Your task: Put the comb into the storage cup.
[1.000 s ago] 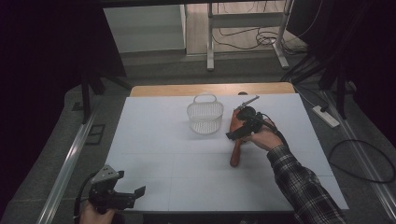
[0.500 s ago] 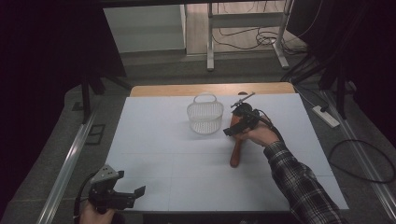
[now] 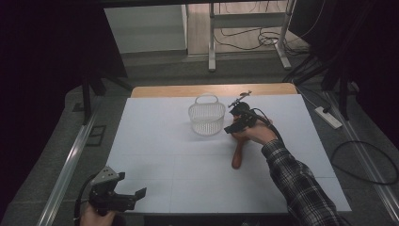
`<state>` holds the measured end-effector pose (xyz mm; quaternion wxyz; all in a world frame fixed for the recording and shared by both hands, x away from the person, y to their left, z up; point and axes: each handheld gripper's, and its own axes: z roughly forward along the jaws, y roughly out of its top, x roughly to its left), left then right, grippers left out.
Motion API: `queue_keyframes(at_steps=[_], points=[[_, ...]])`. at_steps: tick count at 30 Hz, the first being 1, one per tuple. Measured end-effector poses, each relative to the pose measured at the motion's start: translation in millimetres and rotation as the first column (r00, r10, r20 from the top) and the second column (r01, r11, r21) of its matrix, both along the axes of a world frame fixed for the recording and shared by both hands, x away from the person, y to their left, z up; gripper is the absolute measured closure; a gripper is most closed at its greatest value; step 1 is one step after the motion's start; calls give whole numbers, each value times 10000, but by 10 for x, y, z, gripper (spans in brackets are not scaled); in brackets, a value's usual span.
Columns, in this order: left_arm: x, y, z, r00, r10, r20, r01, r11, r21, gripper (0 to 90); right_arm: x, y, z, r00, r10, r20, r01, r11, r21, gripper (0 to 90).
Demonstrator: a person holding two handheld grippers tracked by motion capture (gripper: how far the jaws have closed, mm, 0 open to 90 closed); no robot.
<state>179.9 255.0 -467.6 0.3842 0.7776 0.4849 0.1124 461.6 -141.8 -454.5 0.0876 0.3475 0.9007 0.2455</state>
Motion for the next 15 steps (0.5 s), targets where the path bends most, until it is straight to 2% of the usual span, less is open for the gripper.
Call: queue_keyframes(at_steps=[5, 10, 15], points=[[1, -3, 1, 10000, -25, -6, 25, 10000, 12, 4, 22, 2, -2, 9998, 167, 63, -168, 9999, 34, 629], [1, -1, 0, 10000, -10, -8, 10, 10000, 4, 4, 64, 0, -10, 9995, 298, -119, -298, 9996, 8, 876], [1, 0, 0, 10000, -13, -16, 13, 10000, 3, 5, 100, 28, -55, 9993, 318, -212, -320, 9995, -71, 894]])
